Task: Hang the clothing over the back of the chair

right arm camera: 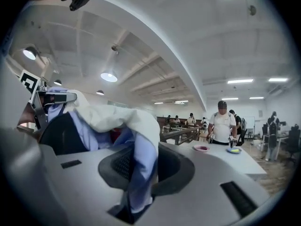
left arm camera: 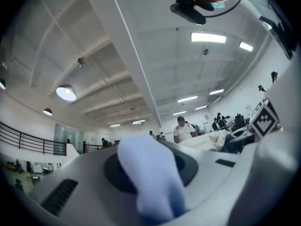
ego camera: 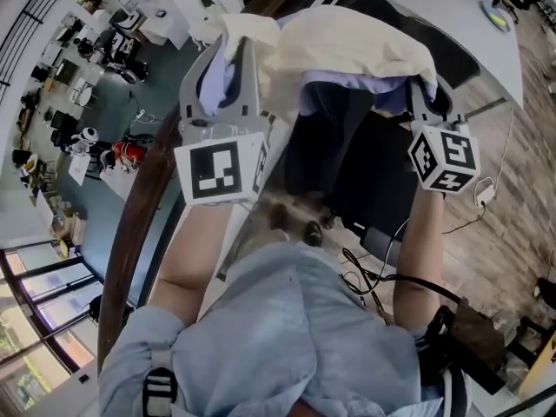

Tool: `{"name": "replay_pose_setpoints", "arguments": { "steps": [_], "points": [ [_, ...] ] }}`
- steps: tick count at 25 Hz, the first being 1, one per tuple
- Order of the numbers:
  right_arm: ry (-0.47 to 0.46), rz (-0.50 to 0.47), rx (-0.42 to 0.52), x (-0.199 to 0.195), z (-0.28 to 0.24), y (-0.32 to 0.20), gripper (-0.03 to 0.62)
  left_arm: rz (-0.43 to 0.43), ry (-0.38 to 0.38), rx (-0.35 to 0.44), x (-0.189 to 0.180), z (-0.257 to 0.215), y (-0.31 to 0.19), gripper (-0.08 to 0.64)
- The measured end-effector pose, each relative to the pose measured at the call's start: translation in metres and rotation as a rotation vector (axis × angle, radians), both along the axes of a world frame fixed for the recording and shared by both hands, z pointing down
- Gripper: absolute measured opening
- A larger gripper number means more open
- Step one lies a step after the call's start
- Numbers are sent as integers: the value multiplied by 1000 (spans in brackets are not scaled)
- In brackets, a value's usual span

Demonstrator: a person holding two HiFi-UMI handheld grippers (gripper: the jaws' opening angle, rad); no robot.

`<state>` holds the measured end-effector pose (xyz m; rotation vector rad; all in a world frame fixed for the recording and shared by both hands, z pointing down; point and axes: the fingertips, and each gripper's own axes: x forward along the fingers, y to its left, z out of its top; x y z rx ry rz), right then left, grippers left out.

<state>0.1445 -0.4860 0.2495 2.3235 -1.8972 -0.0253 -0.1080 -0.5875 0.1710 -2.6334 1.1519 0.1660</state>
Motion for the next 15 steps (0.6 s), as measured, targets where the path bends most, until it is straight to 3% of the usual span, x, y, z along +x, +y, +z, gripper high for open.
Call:
{"name": "replay_pose_setpoints", "arguments": {
  "steps": [6, 10, 12, 15],
  "points": [
    [-79, -121, -30, -48, 54, -23, 88, 31, -57, -135, 13, 66, 11, 61],
    [-136, -160, -26, -61, 67, -28, 100, 121, -59, -218, 23, 90, 24, 65],
    [-173, -170, -24, -60, 69, -24, 139, 159, -42, -250, 20, 93, 28, 102],
    [-219, -181, -25, -59, 73, -15, 257, 208, -26, -293, 10, 100, 38, 219]
  ]
}}
